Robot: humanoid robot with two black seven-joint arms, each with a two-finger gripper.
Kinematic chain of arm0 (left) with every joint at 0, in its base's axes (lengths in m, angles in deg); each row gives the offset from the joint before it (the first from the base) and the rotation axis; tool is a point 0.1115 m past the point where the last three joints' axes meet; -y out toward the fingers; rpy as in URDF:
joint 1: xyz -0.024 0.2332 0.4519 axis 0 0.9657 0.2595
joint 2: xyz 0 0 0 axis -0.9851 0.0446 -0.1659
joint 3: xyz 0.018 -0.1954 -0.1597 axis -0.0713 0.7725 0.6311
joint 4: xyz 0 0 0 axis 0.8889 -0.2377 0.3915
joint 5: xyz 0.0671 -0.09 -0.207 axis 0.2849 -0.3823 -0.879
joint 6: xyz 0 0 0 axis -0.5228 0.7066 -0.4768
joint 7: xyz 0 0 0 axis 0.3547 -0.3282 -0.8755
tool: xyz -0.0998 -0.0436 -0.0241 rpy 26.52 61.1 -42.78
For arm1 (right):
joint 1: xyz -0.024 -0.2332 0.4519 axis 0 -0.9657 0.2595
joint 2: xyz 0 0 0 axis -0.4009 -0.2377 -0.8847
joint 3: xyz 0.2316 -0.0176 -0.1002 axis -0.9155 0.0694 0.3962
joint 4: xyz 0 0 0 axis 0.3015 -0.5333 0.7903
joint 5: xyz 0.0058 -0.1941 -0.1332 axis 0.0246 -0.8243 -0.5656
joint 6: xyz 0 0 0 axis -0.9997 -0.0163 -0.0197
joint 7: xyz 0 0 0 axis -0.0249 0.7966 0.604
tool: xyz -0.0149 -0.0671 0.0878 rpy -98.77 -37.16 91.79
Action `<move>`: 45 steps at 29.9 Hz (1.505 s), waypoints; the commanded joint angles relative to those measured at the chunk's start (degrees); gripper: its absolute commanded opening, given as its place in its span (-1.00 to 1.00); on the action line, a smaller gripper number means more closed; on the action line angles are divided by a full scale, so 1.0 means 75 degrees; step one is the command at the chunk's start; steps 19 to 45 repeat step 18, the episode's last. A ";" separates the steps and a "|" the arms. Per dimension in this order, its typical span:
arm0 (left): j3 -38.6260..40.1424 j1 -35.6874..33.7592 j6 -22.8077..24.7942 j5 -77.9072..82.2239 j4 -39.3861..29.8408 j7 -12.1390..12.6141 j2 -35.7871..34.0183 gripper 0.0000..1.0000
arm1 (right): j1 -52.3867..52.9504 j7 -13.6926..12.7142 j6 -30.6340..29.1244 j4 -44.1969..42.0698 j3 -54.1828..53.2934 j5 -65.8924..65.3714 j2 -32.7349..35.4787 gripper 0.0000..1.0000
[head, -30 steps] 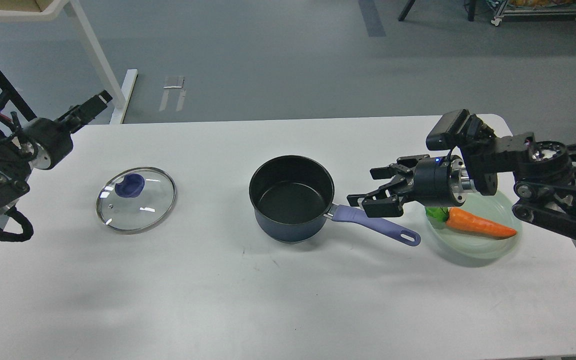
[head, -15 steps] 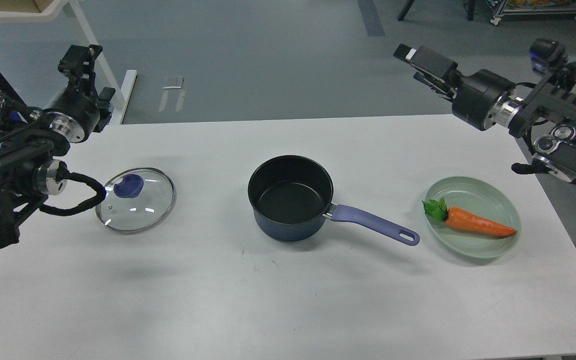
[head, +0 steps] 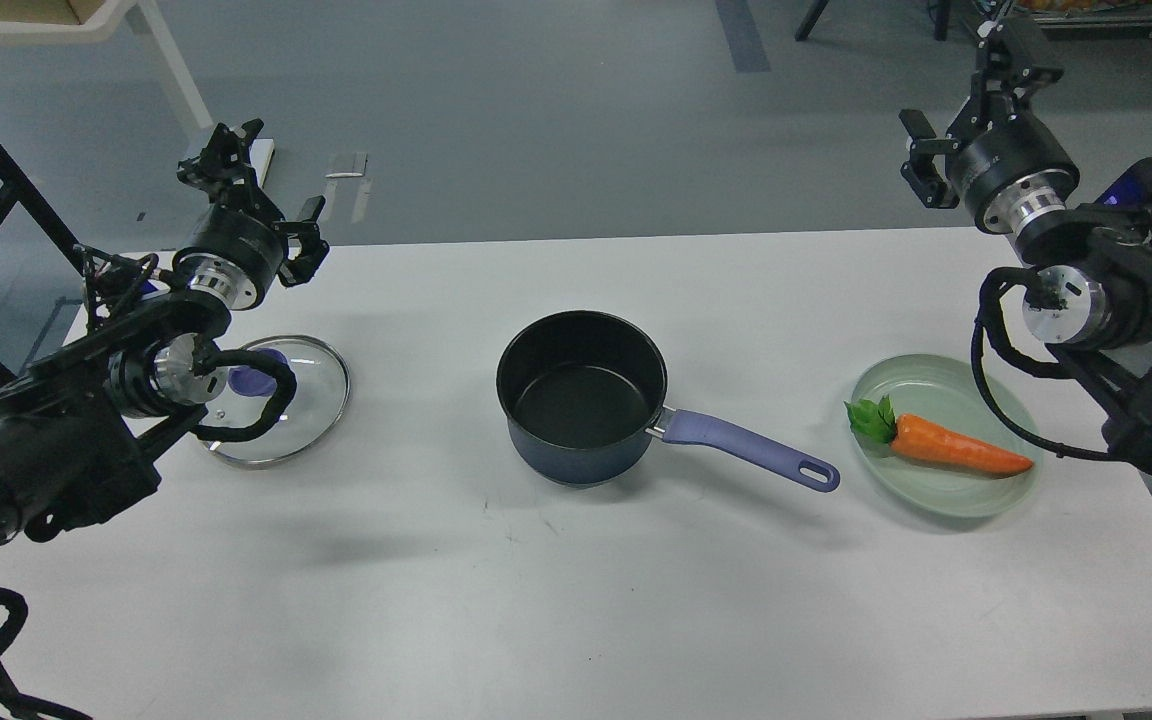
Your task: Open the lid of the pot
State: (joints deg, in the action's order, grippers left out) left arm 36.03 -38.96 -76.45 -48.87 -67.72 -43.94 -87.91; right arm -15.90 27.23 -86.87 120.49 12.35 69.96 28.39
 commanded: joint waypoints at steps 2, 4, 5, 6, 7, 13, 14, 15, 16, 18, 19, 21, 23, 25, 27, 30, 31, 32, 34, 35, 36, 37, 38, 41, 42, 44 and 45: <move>0.0519 0.0256 0.0298 -0.0128 -0.0014 0.0004 0.0156 0.99 | -0.0844 -0.0024 -0.0125 -0.0084 -0.1040 0.0826 -0.0476 0.97; 0.0590 0.0292 0.0404 -0.0233 -0.0014 -0.0008 0.0168 0.99 | -0.1173 -0.0036 -0.0406 -0.0084 -0.1450 0.1003 -0.0745 0.97; 0.0614 0.0315 0.0450 -0.0303 -0.0014 -0.0008 0.0179 0.99 | -0.1325 -0.0048 -0.0535 -0.0096 -0.1649 0.1061 -0.0886 0.97; 0.0625 0.0315 0.0474 -0.0374 -0.0014 -0.0008 0.0180 0.99 | -0.1443 -0.0048 -0.0618 -0.0096 -0.1825 0.1097 -0.0992 0.97; 0.0637 0.0327 0.0498 -0.0444 -0.0014 -0.0008 0.0180 0.99 | -0.1548 -0.0048 -0.0677 -0.0119 -0.1955 0.1097 -0.1074 0.98; 0.0637 0.0444 0.0405 -0.0492 -0.0014 -0.0055 0.0133 0.99 | -0.1608 -0.0001 -0.0724 -0.0424 -0.2085 0.1085 -0.1250 0.99; 0.0626 0.0456 0.0346 -0.0492 -0.0014 -0.0055 0.0110 0.99 | -0.1597 -0.0001 -0.0736 -0.0412 -0.2085 0.1085 -0.1251 0.99; 0.0625 0.0456 0.0322 -0.0492 -0.0014 -0.0043 0.0074 0.99 | -0.1550 -0.0001 -0.0736 -0.0389 -0.2085 0.1085 -0.1262 0.99; 0.0625 0.0456 0.0287 -0.0480 -0.0014 -0.0043 0.0051 0.99 | -0.1526 -0.0001 -0.0747 -0.0342 -0.2085 0.1085 -0.1251 0.99; 0.0625 0.0456 0.0287 -0.0433 -0.0014 -0.0043 0.0016 0.99 | -0.1491 -0.0001 -0.0771 -0.0307 -0.2085 0.1085 -0.1262 0.99; 0.0625 0.0456 0.0287 -0.0433 -0.0014 -0.0043 0.0016 0.99 | -0.1491 -0.0001 -0.0771 -0.0307 -0.2085 0.1085 -0.1262 0.99; 0.0625 0.0456 0.0287 -0.0433 -0.0014 -0.0043 0.0016 0.99 | -0.1491 -0.0001 -0.0771 -0.0307 -0.2085 0.1085 -0.1262 0.99; 0.0625 0.0456 0.0287 -0.0433 -0.0014 -0.0043 0.0016 0.99 | -0.1491 -0.0001 -0.0771 -0.0307 -0.2085 0.1085 -0.1262 0.99; 0.0625 0.0456 0.0287 -0.0433 -0.0014 -0.0043 0.0016 0.99 | -0.1491 -0.0001 -0.0771 -0.0307 -0.2085 0.1085 -0.1262 0.99; 0.0625 0.0456 0.0287 -0.0433 -0.0014 -0.0043 0.0016 0.99 | -0.1491 -0.0001 -0.0771 -0.0307 -0.2085 0.1085 -0.1262 0.99; 0.0625 0.0456 0.0287 -0.0433 -0.0014 -0.0043 0.0016 0.99 | -0.1491 -0.0001 -0.0771 -0.0307 -0.2085 0.1085 -0.1262 0.99; 0.0625 0.0456 0.0287 -0.0433 -0.0014 -0.0043 0.0016 0.99 | -0.1491 -0.0001 -0.0771 -0.0307 -0.2085 0.1085 -0.1262 0.99; 0.0625 0.0456 0.0287 -0.0433 -0.0014 -0.0043 0.0016 0.99 | -0.1491 -0.0001 -0.0771 -0.0307 -0.2085 0.1085 -0.1262 0.99; 0.0625 0.0456 0.0287 -0.0433 -0.0014 -0.0043 0.0016 0.99 | -0.1491 -0.0001 -0.0771 -0.0307 -0.2085 0.1085 -0.1262 0.99; 0.0625 0.0456 0.0287 -0.0433 -0.0014 -0.0043 0.0016 0.99 | -0.1491 -0.0001 -0.0771 -0.0307 -0.2085 0.1085 -0.1262 0.99; 0.0625 0.0456 0.0287 -0.0433 -0.0014 -0.0043 0.0016 0.99 | -0.1491 -0.0001 -0.0771 -0.0307 -0.2085 0.1085 -0.1262 0.99; 0.0625 0.0456 0.0287 -0.0433 -0.0014 -0.0043 0.0016 0.99 | -0.1491 -0.0001 -0.0771 -0.0307 -0.2085 0.1085 -0.1262 0.99; 0.0625 0.0456 0.0287 -0.0433 -0.0014 -0.0043 0.0016 0.99 | -0.1491 -0.0001 -0.0771 -0.0307 -0.2085 0.1085 -0.1262 0.99; 0.0625 0.0456 0.0287 -0.0433 -0.0014 -0.0043 0.0016 0.99 | -0.1491 -0.0001 -0.0771 -0.0307 -0.2085 0.1085 -0.1262 0.99; 0.0625 0.0456 0.0287 -0.0433 -0.0014 -0.0043 0.0016 0.99 | -0.1491 -0.0001 -0.0771 -0.0307 -0.2085 0.1085 -0.1262 0.99; 0.0625 0.0456 0.0287 -0.0433 -0.0014 -0.0043 0.0016 0.99 | -0.1491 -0.0001 -0.0771 -0.0307 -0.2085 0.1085 -0.1262 0.99; 0.0625 0.0456 0.0287 -0.0433 -0.0014 -0.0043 0.0016 0.99 | -0.1491 -0.0001 -0.0771 -0.0307 -0.2085 0.1085 -0.1262 0.99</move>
